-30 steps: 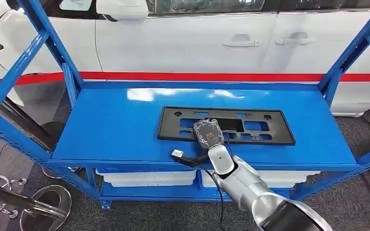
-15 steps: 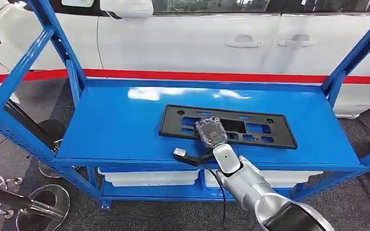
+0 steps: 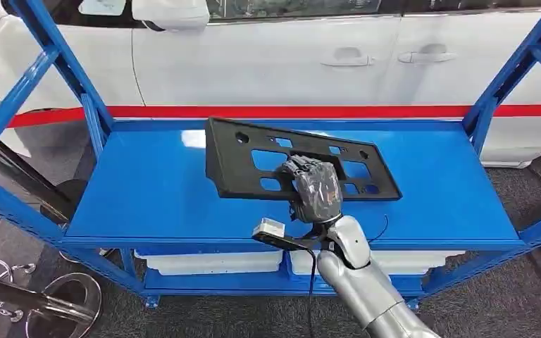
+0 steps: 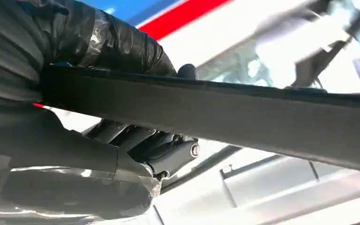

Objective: Take the parts from the cabinet and place them on the table.

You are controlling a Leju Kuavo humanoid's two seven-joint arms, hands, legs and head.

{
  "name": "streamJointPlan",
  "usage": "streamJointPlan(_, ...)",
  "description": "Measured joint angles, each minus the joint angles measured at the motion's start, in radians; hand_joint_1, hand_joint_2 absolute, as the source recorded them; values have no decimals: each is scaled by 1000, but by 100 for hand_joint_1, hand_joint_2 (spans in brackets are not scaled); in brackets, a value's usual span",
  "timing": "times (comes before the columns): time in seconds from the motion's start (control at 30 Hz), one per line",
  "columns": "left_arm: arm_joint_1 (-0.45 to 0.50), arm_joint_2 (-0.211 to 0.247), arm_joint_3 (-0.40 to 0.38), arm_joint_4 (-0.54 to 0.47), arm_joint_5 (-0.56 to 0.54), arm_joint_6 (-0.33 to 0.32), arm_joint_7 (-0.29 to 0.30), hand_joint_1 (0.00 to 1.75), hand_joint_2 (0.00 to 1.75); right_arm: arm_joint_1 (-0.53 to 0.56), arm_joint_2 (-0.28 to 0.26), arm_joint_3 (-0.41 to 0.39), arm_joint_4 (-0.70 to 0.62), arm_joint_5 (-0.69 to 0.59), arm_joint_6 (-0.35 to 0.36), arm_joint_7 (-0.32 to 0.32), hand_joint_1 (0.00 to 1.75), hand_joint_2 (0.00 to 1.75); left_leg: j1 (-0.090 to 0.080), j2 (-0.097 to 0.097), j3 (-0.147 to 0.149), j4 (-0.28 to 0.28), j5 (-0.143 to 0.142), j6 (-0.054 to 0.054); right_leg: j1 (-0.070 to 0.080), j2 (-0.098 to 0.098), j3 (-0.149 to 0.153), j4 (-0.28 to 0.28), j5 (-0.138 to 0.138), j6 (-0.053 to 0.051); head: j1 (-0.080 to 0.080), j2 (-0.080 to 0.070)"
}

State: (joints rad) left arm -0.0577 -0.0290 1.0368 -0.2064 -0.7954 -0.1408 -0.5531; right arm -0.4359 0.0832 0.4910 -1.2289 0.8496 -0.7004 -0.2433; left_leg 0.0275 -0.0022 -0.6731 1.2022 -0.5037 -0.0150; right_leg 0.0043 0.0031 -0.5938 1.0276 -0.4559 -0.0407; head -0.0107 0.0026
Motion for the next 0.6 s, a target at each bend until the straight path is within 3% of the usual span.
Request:
streamJointPlan(0.03,1,0,0,0,0,-2,-5,0,0,11,-3,0,-34,-24,1,-14,168,175,-1,0,43,-87,40,5,1,2,1,5,-3,3,0,0)
streamJointPlan(0.07,0,1,1,0,0,-4,-11,0,0,24,-7,-1,-67,-73,5,-38,168,175,-4,1,69,-148,41,13,1,2,-2,10,-7,8,0,0)
streamJointPlan(0.1,-1,1,2,0,-2,-4,-16,0,0,39,-13,-1,-106,-148,16,-77,168,175,-9,0,78,-165,37,16,9,3,-8,20,-11,14,0,0)
streamJointPlan(0.17,5,2,3,0,-6,-3,-26,0,0,74,-23,-1,-198,-285,43,-159,168,175,-13,-3,75,-160,38,23,4,3,-8,14,-8,22,0,0)
streamJointPlan(0.2,7,2,5,0,-8,-3,-27,0,0,86,-24,-1,-236,-312,48,-171,168,175,-14,-3,75,-162,40,27,2,3,-7,11,-6,27,0,0)
streamJointPlan(0.23,6,0,6,0,-10,-3,-29,0,0,95,-26,-1,-268,-318,52,-173,168,175,-4,-1,80,-173,47,37,6,4,-8,15,-11,31,0,0)
streamJointPlan(0.27,4,-1,7,0,-10,-2,-29,0,0,103,-31,-1,-292,-322,53,-174,168,175,-3,0,82,-177,50,43,2,2,-11,34,-29,38,1,0)
streamJointPlan(0.3,4,-1,8,0,-10,-2,-29,0,0,106,-35,-1,-310,-325,53,-175,168,175,-3,0,81,-177,51,48,-1,2,-32,80,-62,42,0,0)
streamJointPlan(0.37,5,-1,9,0,-11,3,-32,0,0,125,-43,-1,-350,-420,103,-226,168,175,-3,0,80,-177,50,50,-9,2,-107,241,-140,53,0,0)
streamJointPlan(0.4,6,-1,9,0,-11,8,-34,0,0,148,-47,-1,-388,-540,158,-272,168,175,-3,-1,79,-176,50,50,-12,2,-139,306,-159,56,0,0)
streamJointPlan(0.43,8,-1,10,0,-13,11,-35,0,0,167,-50,-1,-424,-623,199,-300,168,175,-3,-2,79,-176,50,50,-16,2,-145,318,-152,58,1,0)
streamJointPlan(0.47,11,-1,12,0,-13,16,-36,0,0,181,-52,1,-472,-718,251,-326,168,175,-2,-3,81,-176,49,48,-19,1,-129,280,-118,60,0,0)
streamJointPlan(0.53,12,-3,19,0,-13,25,-38,0,0,192,-53,12,-567,-929,405,-319,168,175,-2,-3,86,-176,45,43,-23,-1,-50,119,-31,58,0,0)
streamJointPlan(0.57,12,-4,22,0,-13,28,-38,0,0,197,-54,20,-611,-1041,494,-297,168,175,-2,-3,89,-176,43,39,-23,-1,-10,38,-1,56,0,0)
streamJointPlan(0.6,12,-4,27,0,-12,34,-38,0,0,197,-54,30,-646,-1161,596,-269,168,175,-9,-3,87,-173,40,31,-15,0,0,11,-16,53,1,0)
